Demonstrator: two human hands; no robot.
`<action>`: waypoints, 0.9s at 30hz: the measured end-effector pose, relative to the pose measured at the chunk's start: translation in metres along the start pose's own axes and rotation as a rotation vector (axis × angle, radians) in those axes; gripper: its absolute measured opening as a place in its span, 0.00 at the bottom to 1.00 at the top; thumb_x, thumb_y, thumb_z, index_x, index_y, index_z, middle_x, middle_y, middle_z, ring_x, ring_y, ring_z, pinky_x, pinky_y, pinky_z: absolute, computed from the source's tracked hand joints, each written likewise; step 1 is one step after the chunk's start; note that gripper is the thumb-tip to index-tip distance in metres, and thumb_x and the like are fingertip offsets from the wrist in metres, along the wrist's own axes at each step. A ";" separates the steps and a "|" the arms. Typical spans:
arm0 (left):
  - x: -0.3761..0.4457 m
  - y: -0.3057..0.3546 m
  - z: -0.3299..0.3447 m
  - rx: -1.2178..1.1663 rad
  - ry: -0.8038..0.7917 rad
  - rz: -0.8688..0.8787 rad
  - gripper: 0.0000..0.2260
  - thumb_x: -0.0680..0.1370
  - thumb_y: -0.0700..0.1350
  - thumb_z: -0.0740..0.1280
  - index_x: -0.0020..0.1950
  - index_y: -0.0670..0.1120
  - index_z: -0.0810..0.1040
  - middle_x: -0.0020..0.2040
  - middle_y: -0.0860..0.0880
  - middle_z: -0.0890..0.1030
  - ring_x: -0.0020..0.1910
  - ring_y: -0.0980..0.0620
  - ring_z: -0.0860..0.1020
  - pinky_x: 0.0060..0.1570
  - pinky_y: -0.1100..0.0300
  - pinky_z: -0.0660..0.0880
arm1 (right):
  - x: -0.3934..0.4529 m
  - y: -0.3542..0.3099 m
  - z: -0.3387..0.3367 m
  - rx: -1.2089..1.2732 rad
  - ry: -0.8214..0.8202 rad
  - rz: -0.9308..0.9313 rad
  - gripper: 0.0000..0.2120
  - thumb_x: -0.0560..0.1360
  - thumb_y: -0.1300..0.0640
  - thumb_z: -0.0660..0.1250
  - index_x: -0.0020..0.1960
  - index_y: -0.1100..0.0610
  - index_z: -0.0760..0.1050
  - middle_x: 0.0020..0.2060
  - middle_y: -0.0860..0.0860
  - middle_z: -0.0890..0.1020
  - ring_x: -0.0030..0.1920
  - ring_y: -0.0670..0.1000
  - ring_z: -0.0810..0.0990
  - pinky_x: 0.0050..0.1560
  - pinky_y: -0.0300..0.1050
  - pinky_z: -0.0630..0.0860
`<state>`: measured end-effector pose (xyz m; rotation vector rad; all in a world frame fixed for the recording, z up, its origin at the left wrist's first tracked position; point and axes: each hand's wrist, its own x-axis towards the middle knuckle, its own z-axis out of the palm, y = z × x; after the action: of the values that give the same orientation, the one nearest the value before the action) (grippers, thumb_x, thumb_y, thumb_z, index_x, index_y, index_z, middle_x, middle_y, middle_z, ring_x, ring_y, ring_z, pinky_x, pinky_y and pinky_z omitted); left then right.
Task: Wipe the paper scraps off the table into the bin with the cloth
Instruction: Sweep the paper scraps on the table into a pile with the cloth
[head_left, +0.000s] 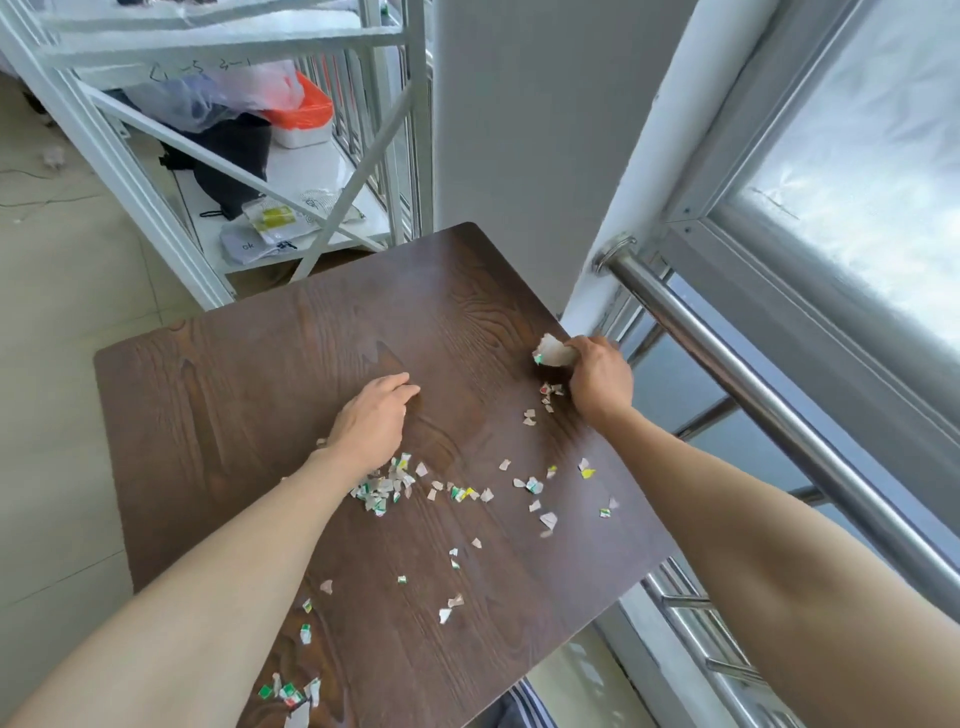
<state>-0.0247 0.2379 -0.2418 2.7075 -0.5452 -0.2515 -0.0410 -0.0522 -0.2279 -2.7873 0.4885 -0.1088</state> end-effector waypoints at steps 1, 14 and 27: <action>0.003 0.007 0.005 0.006 -0.015 0.024 0.19 0.80 0.38 0.55 0.70 0.46 0.69 0.74 0.50 0.65 0.73 0.50 0.61 0.69 0.55 0.60 | 0.002 0.005 0.001 -0.005 -0.004 0.041 0.22 0.72 0.69 0.56 0.61 0.55 0.76 0.56 0.57 0.78 0.58 0.62 0.74 0.51 0.56 0.75; 0.017 0.019 0.019 0.005 0.006 0.042 0.23 0.75 0.31 0.57 0.68 0.45 0.72 0.72 0.48 0.69 0.70 0.47 0.66 0.69 0.58 0.61 | -0.090 -0.049 0.037 0.089 -0.053 -0.091 0.21 0.64 0.70 0.65 0.55 0.57 0.79 0.47 0.55 0.78 0.48 0.59 0.74 0.42 0.49 0.71; 0.016 0.022 0.006 -0.004 -0.118 0.022 0.25 0.76 0.30 0.55 0.71 0.45 0.68 0.75 0.50 0.63 0.73 0.51 0.62 0.73 0.56 0.59 | -0.082 -0.015 -0.002 0.005 0.038 -0.214 0.14 0.74 0.62 0.65 0.58 0.51 0.78 0.45 0.51 0.82 0.47 0.55 0.78 0.43 0.50 0.71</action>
<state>-0.0191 0.2110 -0.2404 2.6934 -0.6072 -0.4073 -0.1138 -0.0108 -0.2231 -2.8290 0.1966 -0.2101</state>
